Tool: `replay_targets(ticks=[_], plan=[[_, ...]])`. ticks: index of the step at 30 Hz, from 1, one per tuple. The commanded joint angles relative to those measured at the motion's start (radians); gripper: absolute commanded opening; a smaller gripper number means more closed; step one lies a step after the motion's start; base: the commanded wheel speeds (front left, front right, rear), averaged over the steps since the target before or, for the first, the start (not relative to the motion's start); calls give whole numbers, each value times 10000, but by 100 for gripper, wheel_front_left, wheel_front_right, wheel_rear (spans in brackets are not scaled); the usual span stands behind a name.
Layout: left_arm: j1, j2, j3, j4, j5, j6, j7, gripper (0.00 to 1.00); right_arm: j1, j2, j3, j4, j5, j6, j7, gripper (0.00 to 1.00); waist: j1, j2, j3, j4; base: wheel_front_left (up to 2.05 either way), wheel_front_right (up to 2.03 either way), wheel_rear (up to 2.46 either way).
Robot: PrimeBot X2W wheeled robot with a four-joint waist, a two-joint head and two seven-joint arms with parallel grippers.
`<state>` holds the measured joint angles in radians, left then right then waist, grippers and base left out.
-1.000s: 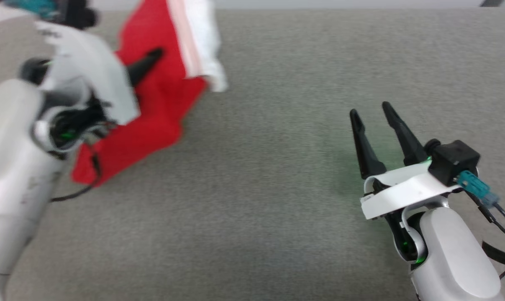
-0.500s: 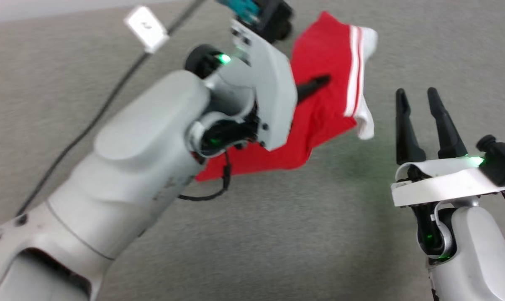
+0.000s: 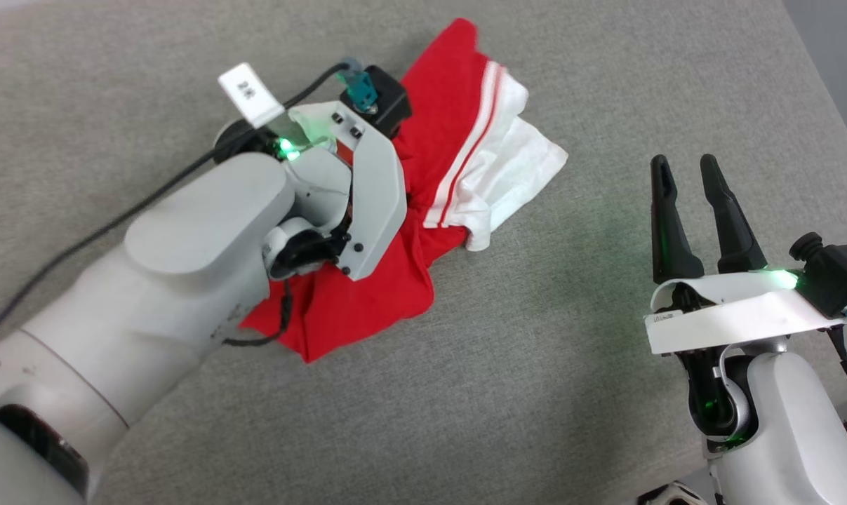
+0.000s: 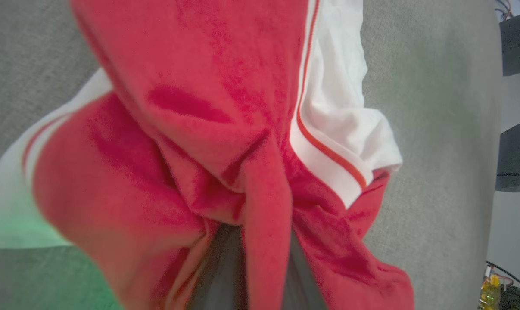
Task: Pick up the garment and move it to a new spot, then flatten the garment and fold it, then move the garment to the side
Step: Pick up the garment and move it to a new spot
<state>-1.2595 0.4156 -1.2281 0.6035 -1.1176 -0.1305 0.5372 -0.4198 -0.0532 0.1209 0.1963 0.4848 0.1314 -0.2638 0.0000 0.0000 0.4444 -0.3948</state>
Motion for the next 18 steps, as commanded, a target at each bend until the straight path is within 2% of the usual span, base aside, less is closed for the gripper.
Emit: replay_targets(ticks=[1, 11, 15, 18], plan=[[-26, 117, -175, 87, 154, 4, 153, 0, -64, 31, 44, -42, 51, -14, -4, 100, 0, 0, 195, -172, 0, 0, 0], [585, 226, -715, 208, 1977, 24, 1437, 0, -191, 30, 238, -177, 135, -14, -4, 100, 0, 0, 598, -472, 0, 0, 0], [776, 194, -745, 161, 2361, 24, 1155, 0, -150, 28, 251, -130, -23, -14, -4, 100, 0, 0, 524, -341, 0, 0, 0], [650, 134, -711, 48, 2310, 22, 652, 42, -133, 29, 247, -83, -233, -14, -4, 100, 0, 0, 287, -88, 0, 0, 0]])
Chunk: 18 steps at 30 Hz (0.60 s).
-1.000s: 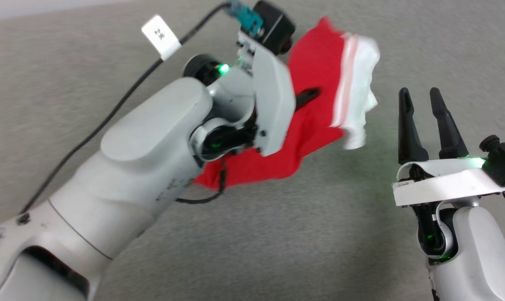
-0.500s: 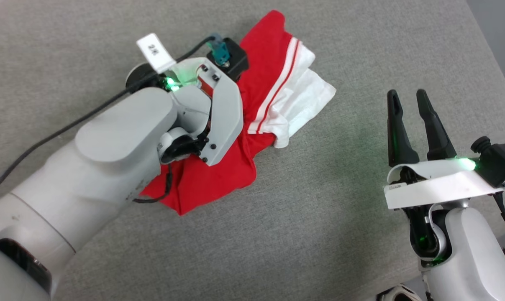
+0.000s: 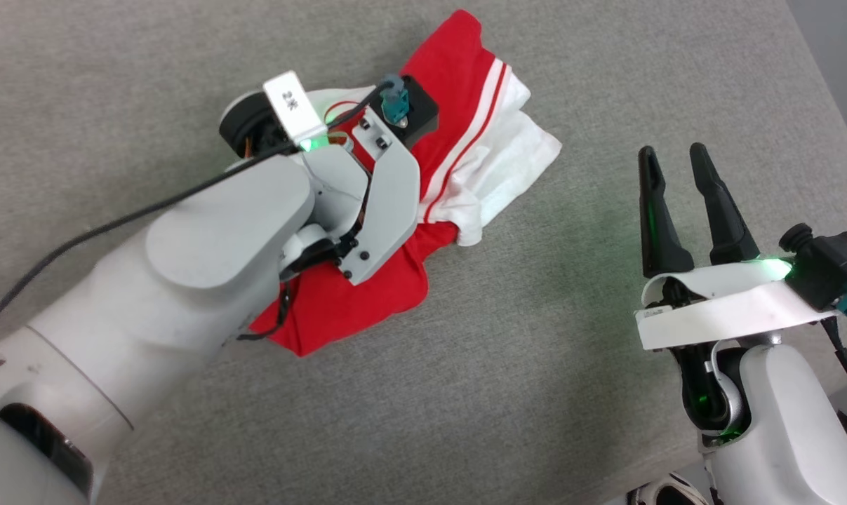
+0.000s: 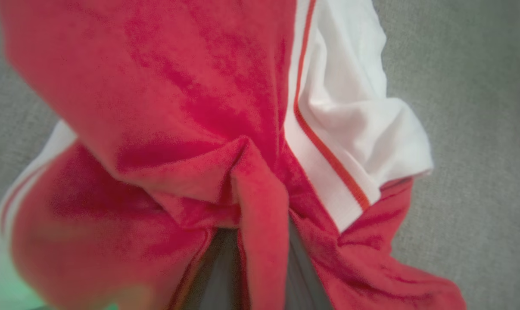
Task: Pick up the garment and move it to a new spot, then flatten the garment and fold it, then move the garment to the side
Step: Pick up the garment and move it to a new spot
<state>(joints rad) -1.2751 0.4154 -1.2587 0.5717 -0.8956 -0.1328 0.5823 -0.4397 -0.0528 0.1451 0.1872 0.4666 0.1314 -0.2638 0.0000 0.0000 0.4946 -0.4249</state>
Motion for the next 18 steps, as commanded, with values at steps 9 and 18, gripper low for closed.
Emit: replay_targets(ticks=[9, 18], plan=[[254, -143, -218, -348, -1160, 35, -2682, 100, 491, 20, -352, 402, -1094, -14, -4, 100, 0, 0, -1474, 1654, 0, 0, 0], [1053, 260, -67, -733, -2180, 33, -5449, 100, 993, -281, -616, 687, -1935, -14, -4, 100, 0, 0, -2532, 3090, 0, 0, 0]])
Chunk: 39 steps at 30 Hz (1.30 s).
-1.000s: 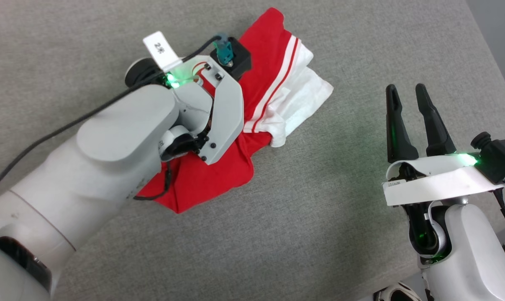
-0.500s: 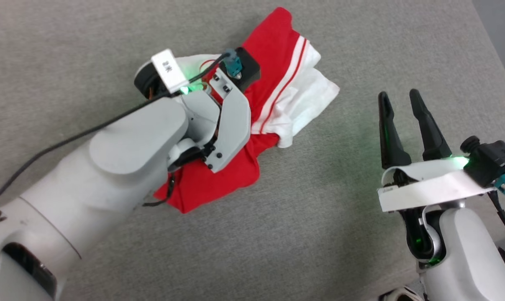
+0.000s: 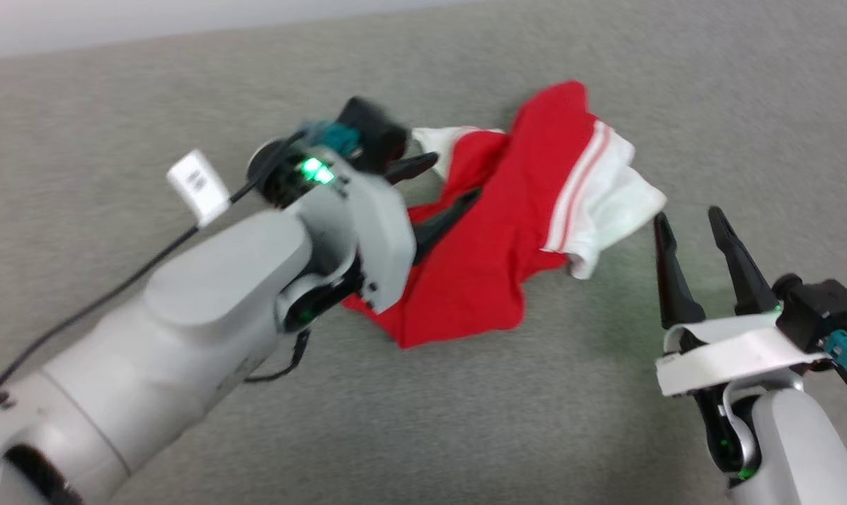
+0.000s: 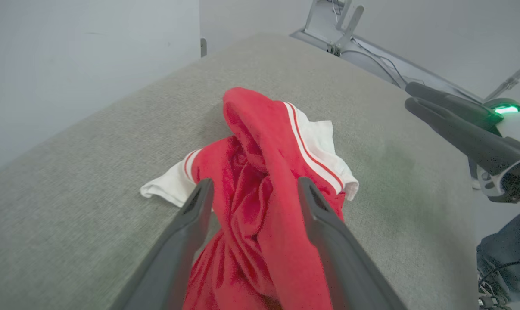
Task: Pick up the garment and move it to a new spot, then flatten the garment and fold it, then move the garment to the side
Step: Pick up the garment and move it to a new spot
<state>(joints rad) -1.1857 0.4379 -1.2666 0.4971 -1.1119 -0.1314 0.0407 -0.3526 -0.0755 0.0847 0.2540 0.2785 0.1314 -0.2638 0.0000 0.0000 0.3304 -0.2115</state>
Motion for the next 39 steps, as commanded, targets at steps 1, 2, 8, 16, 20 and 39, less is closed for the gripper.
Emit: replay_targets(ticks=[1, 2, 8, 16, 20, 39], plan=[[386, 63, 19, 85, -81, 20, -346, 100, 205, -127, -48, 43, -112, -14, -4, 100, 0, 0, -970, 1113, 0, 0, 0], [634, 123, 54, 192, -163, 18, -689, 100, 282, -191, -60, 77, -131, -14, -4, 100, 0, 0, -1033, 1251, 0, 0, 0], [2207, 206, 217, 918, -662, 18, -2402, 100, 751, -657, -254, 248, -285, -14, -4, 100, 0, 0, -1294, 2076, 0, 0, 0], [3855, 14, 1818, 1658, -161, 109, -3056, 100, 1649, -1140, -1061, 148, -523, -14, -4, 100, 0, 0, -1547, 3219, 0, 0, 0], [5049, 75, 3743, 1093, 1334, 427, -3045, 100, 2003, -1259, -1287, 30, -554, -14, -4, 100, 0, 0, -1646, 3440, 0, 0, 0], [10964, -871, 10907, -2944, 7033, 825, -3048, 100, 2769, -848, -1890, -585, -518, -14, -4, 100, 0, 0, -2728, 2517, 0, 0, 0]])
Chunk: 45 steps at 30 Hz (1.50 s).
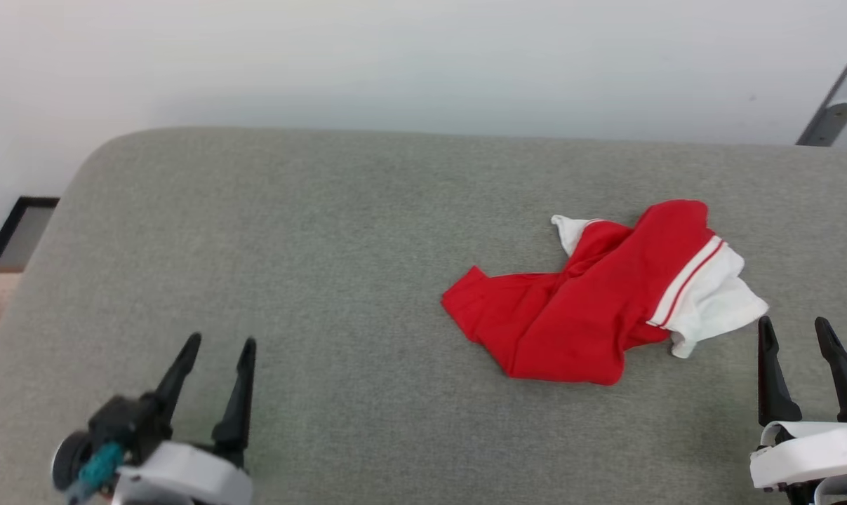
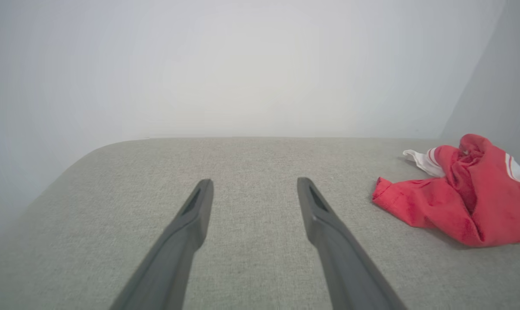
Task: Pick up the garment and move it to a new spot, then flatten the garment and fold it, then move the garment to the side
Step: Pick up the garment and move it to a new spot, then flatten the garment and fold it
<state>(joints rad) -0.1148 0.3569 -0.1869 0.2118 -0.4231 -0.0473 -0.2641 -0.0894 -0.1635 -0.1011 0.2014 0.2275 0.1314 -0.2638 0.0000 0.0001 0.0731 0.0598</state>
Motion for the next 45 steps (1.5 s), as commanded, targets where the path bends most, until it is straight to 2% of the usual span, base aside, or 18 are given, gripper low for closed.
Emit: replay_targets(ticks=[1, 6, 16, 24, 28, 32, 36, 41, 45], plan=[[412, -154, 346, -273, 314, -32, 0, 100, 150, 58, -34, -130, -14, -14, -4, 100, 0, -1, -184, -245, 0, 0, 0], [1105, -613, 1173, -718, 895, -168, 0, 100, 179, 266, -68, -496, 20, -14, -4, 100, 0, -1, -219, -455, 0, 0, 0], [1326, -1137, 1709, -798, 1610, -602, 0, 100, 260, 353, -32, -517, -9, -14, -4, 100, 0, -1, -92, -460, 0, 0, 0], [1215, -1270, 1850, -777, 1812, -740, 0, 100, 90, 361, 59, -526, -34, -14, -4, 100, 0, -1, -10, -551, 0, 0, 0], [595, -1039, 1669, -823, 1886, -794, -1, 100, -190, 408, 277, -561, 33, -14, -4, 100, 0, -1, 331, -822, 0, 0, 0], [-770, -454, 1009, -689, 1954, -830, -1, 100, -616, 512, 459, -645, 129, -14, -2, 100, 0, -1, 987, -1302, 0, 0, 0], [-2991, 521, -631, -379, 1457, -832, 421, 100, -1031, 712, 593, -688, 261, -14, -4, 100, 0, -1, 1663, -1883, 0, 0, 0], [-6156, 1587, -3059, 477, 212, -836, 2117, 100, -1505, 944, 899, -637, 427, -14, -4, 100, 0, -1, 2497, -2738, 0, 0, 0], [-8422, 1939, -4997, 1533, -1804, -839, 4250, 100, -1826, 1053, 1129, -606, 540, -14, -4, 100, 0, -1, 3022, -3408, 0, 0, 0]])
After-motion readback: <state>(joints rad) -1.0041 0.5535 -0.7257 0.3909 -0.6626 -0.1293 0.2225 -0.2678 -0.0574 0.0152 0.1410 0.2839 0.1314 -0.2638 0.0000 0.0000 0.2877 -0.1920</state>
